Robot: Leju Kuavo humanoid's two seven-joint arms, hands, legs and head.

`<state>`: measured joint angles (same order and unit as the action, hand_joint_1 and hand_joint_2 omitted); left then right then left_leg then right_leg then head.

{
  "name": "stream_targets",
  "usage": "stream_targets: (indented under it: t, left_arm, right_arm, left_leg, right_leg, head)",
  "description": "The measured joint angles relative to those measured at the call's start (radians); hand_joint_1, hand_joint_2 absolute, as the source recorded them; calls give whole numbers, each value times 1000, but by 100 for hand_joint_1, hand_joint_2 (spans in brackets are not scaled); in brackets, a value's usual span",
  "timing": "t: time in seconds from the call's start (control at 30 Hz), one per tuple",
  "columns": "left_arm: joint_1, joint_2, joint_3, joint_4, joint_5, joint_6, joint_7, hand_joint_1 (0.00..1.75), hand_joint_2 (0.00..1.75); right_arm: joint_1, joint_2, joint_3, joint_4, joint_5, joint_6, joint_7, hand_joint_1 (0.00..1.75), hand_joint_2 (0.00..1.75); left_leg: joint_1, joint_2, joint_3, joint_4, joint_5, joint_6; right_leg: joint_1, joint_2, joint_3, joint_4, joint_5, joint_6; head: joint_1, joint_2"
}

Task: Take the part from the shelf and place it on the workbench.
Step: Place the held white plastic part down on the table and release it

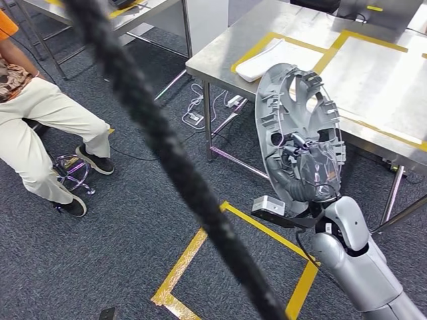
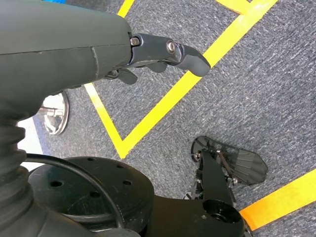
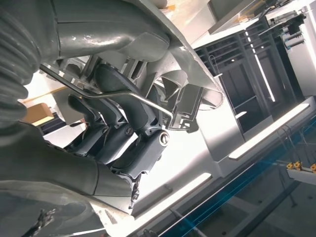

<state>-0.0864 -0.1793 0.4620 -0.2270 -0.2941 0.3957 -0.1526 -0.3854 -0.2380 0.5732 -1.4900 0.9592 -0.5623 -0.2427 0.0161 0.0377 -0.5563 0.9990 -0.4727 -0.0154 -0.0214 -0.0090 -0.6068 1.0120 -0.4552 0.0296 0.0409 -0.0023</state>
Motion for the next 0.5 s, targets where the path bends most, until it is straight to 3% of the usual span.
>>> stream_targets:
  t: [0.5]
  left_arm:
    - [-1,-1,0,0,-9,-11,0,0,175]
  right_arm:
    - [0,0,-18,0,0,-9,2,175,175]
  left_leg:
    - [-1,0,-1,5,-4,4]
  right_leg:
    - [-3,0,0,-1,1,1]
  head:
    - [0,0]
